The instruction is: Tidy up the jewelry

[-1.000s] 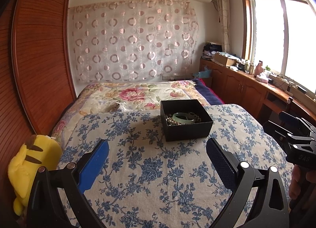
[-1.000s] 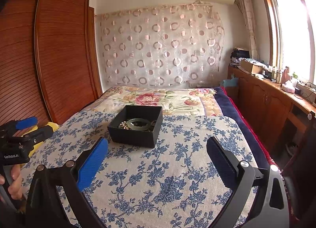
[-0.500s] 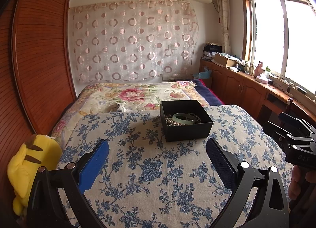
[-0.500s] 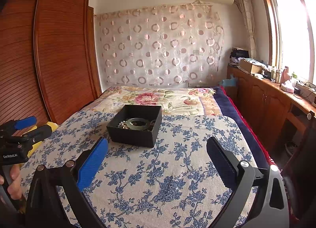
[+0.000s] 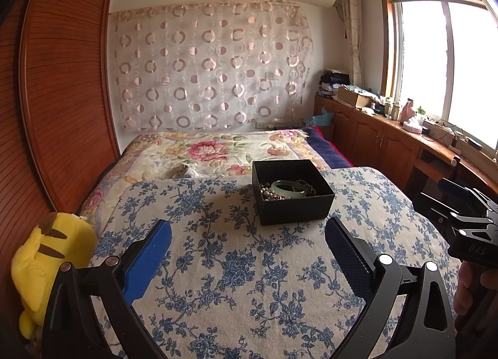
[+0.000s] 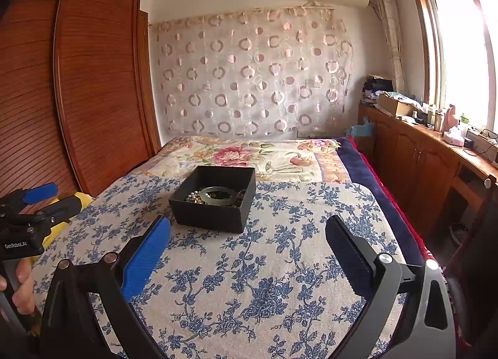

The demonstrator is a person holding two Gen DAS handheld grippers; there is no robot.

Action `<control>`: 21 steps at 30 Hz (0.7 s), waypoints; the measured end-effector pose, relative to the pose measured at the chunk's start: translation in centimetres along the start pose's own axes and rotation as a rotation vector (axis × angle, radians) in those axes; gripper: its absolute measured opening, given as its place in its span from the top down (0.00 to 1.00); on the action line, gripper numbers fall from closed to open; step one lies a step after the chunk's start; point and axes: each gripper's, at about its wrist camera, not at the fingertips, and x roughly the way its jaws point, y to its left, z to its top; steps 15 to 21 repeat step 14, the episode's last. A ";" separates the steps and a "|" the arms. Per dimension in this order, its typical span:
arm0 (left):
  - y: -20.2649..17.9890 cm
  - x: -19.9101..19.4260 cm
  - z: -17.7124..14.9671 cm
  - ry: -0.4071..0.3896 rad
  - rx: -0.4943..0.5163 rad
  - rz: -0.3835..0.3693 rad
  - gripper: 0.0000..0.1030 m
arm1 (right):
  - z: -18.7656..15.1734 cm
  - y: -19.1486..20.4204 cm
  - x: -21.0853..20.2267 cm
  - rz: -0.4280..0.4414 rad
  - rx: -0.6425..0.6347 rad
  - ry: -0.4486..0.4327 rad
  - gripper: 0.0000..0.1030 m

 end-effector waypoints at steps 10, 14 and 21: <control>0.0 0.0 0.0 0.000 -0.002 -0.002 0.07 | 0.1 0.1 -0.1 -0.001 0.000 -0.002 0.02; -0.1 -0.1 0.0 0.004 0.001 -0.002 0.07 | 0.1 0.1 -0.1 0.000 0.001 -0.002 0.02; -0.1 -0.1 0.0 0.004 0.001 -0.002 0.07 | 0.1 0.1 -0.1 0.000 0.001 -0.002 0.02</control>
